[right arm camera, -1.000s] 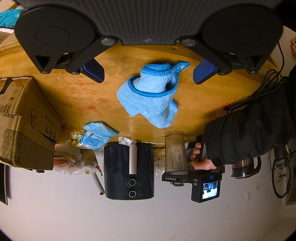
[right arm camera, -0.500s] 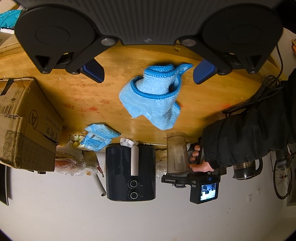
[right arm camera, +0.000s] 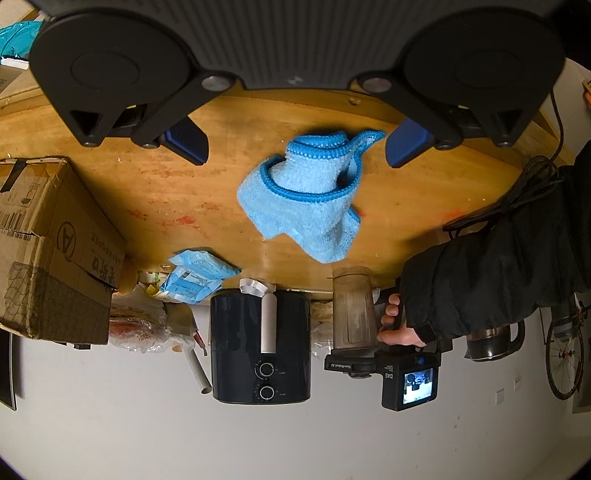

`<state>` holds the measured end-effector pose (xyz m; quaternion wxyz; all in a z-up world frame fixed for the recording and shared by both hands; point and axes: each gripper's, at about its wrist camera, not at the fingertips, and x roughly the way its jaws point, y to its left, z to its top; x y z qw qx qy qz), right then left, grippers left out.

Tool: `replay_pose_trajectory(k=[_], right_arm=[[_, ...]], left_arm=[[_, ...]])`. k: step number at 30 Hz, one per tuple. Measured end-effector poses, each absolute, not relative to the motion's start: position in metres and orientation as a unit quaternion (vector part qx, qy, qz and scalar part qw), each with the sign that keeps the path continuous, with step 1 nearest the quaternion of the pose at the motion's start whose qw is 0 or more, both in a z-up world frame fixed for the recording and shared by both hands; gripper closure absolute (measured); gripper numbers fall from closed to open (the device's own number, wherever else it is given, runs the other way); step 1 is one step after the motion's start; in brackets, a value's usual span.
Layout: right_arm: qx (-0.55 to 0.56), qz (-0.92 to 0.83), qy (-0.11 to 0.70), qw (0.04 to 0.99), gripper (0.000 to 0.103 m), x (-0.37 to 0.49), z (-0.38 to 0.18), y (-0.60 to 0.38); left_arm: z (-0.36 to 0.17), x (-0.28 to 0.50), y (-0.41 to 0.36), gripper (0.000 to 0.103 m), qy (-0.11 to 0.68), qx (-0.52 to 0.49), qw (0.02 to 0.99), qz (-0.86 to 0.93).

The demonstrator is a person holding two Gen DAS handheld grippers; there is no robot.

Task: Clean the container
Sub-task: 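Lift the shaker bottle with the left gripper toward the blue cloth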

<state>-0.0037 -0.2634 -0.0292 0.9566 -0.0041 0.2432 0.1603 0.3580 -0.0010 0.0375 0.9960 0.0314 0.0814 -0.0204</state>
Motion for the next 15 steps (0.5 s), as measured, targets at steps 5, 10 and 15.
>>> replay_pose_trajectory(k=[5,10,15], right_arm=[[-0.005,0.162,0.244,0.956,0.0,-0.0027,-0.0298,-0.2628],[-0.004,0.162,0.244,0.956,0.0,-0.0029,-0.0302,-0.2629],[-0.004,0.161,0.243,0.957,0.0,-0.0036,-0.03,-0.2625]], left_arm=[[0.0376,0.3579,0.0003,0.009,0.082,0.03,0.996,-0.024],[0.0373,0.3573,0.0003,0.009,0.081,0.03,0.996,-0.025],[0.039,0.3581,0.0014,0.009,0.086,0.028,0.996,-0.025]])
